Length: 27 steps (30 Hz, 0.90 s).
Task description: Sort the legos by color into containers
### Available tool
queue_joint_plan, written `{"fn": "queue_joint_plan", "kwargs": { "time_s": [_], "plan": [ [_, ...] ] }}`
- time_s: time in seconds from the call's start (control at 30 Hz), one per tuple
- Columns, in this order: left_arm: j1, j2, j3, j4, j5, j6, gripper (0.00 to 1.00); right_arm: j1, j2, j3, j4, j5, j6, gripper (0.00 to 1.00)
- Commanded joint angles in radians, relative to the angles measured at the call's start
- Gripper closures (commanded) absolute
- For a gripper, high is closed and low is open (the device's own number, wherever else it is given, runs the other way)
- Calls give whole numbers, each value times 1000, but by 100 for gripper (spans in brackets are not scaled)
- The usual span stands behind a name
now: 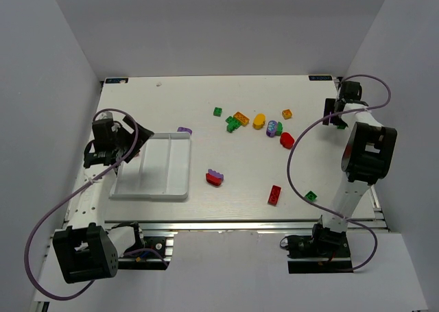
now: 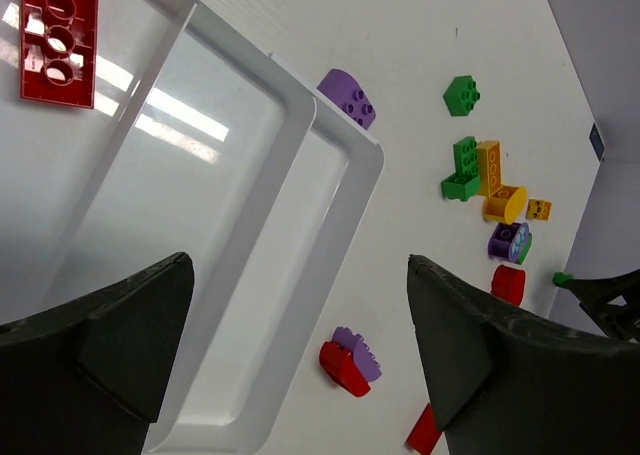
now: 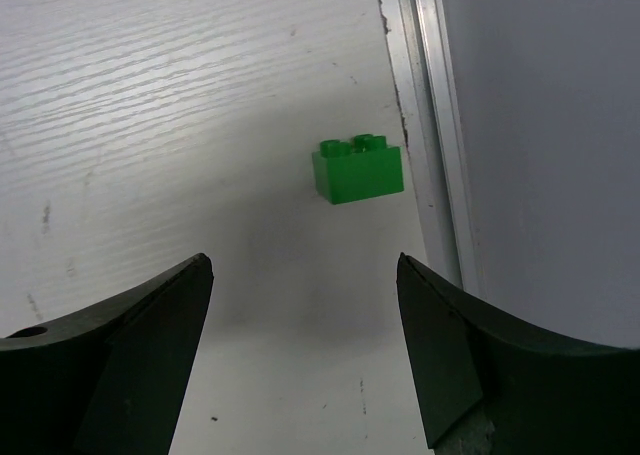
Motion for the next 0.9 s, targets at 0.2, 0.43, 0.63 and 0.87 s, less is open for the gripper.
{"fn": "queue_joint_plan", "kwargs": {
  "time_s": [0.2,0.43,0.63,0.87],
  "plan": [
    [-38,-18,-27,16,0,-33,2,-18,70,114,58,33,-14,20],
    [-50,-14,-28,21,-7,-37,2,-30,118,156,53,18,-17,18],
    [-55,-7,-34,31,-7,-45,2,-42,159,194,42,11,-19,18],
    [-61,-3,-33,37,-10,-50,2,-42,196,214,33,-1,-19,20]
  ]
}}
